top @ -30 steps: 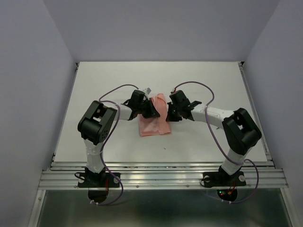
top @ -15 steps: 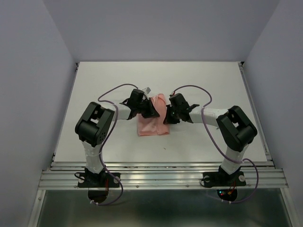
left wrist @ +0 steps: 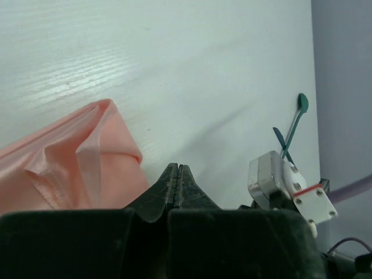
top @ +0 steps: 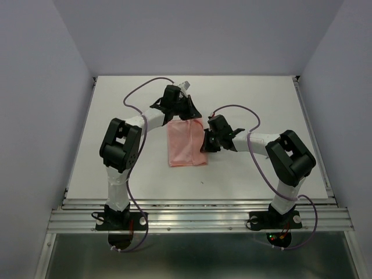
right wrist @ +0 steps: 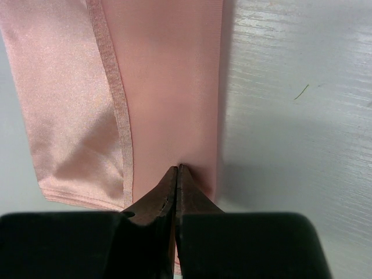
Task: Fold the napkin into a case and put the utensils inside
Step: Smooth out the 2/3-rectangle-folded napkin at the center of the board.
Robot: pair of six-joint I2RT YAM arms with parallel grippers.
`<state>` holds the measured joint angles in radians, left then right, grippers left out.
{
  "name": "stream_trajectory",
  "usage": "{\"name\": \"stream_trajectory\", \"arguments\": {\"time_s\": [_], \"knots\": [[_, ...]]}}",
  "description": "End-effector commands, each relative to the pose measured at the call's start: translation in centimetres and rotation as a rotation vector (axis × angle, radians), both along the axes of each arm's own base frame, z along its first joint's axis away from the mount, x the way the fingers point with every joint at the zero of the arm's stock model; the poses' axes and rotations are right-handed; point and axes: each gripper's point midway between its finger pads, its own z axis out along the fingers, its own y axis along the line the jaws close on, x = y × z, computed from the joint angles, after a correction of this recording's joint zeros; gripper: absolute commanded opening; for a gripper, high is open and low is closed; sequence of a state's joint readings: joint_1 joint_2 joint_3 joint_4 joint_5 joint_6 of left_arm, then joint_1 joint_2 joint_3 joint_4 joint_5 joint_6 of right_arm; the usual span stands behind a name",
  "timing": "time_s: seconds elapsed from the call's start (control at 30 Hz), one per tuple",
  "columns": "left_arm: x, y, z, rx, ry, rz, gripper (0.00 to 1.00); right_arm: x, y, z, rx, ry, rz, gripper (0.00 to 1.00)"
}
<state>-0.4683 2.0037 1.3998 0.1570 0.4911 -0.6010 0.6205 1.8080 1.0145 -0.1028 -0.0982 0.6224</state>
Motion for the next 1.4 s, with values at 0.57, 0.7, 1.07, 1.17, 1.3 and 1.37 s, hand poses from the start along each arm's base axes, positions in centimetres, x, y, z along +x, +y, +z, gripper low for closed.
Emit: {"name": "stream_trajectory", "arguments": {"time_s": [0.57, 0.7, 1.07, 1.17, 1.3, 1.37], "knots": [[3.4, 4.2, -5.1, 0.178, 0.066, 0.033, 0.00, -0.8, -0.8, -1.1, -0.037, 0.031, -0.005, 0.01], [3.0, 4.7, -6.0, 0.181, 0.083, -0.001, 0.00, -0.6, -0.6, -0.8, -0.032, 0.029, -0.001, 0.01], [2.5, 4.9, -9.0, 0.196, 0.126, -0.012, 0.00, 1.0, 0.7, 2.9, 0.016, -0.042, 0.017, 0.01], [2.3, 5.2, -9.6, 0.209, 0.132, -0.012, 0.00, 2.7, 0.8, 5.1, 0.011, -0.110, -0.011, 0.01], [2.3, 5.6, -9.9, 0.219, 0.128, -0.013, 0.00, 5.6, 0.9, 7.1, 0.005, -0.169, -0.040, 0.01], [2.1, 5.8, -10.0, 0.224, 0.125, -0.017, 0.00, 7.4, 1.2, 7.7, 0.006, -0.193, -0.054, 0.01]]}}
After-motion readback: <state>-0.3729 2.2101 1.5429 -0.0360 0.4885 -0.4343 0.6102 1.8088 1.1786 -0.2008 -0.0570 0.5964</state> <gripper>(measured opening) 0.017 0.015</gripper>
